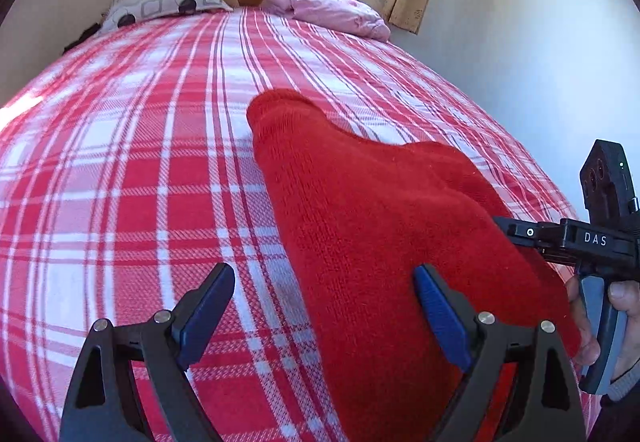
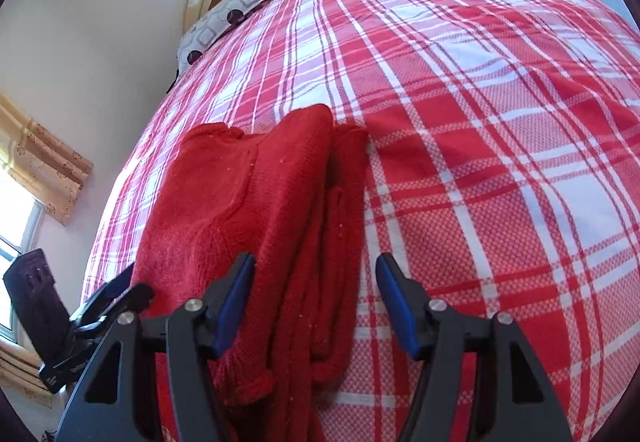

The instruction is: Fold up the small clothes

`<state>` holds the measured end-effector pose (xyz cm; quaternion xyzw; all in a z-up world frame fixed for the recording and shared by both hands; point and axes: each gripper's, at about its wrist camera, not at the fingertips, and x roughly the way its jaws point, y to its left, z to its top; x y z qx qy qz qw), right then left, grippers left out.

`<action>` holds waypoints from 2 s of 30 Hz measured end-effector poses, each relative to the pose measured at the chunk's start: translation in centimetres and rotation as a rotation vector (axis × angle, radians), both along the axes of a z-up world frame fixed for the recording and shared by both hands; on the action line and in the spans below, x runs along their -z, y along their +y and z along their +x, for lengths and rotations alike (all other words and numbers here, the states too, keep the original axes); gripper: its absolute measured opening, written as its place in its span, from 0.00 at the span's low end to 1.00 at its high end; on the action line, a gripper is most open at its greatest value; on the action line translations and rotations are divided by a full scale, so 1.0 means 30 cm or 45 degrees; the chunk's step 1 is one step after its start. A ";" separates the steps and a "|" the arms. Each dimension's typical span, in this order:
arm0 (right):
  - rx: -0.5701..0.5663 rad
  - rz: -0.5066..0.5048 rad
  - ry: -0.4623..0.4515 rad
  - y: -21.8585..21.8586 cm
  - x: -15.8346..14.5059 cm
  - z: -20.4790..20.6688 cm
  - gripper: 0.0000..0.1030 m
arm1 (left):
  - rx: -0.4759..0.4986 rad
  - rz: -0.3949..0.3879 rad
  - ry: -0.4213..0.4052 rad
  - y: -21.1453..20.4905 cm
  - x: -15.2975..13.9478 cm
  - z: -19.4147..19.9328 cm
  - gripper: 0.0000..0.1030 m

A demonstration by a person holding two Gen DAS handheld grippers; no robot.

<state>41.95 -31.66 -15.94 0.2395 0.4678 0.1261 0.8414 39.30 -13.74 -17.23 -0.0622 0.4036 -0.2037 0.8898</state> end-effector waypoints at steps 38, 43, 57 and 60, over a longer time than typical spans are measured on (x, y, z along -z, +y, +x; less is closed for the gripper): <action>-0.017 0.064 -0.046 0.016 0.043 -0.008 0.33 | 0.150 -0.065 -0.010 -0.047 0.021 -0.017 0.48; -0.010 0.017 -0.097 0.034 0.018 -0.028 0.31 | 0.129 -0.034 -0.063 -0.057 -0.004 -0.043 0.37; -0.019 0.081 -0.145 0.084 -0.040 -0.080 0.29 | 0.082 -0.038 -0.120 0.014 -0.121 -0.117 0.33; -0.043 0.093 -0.169 0.118 -0.068 -0.100 0.28 | 0.061 -0.016 -0.139 0.043 -0.148 -0.146 0.33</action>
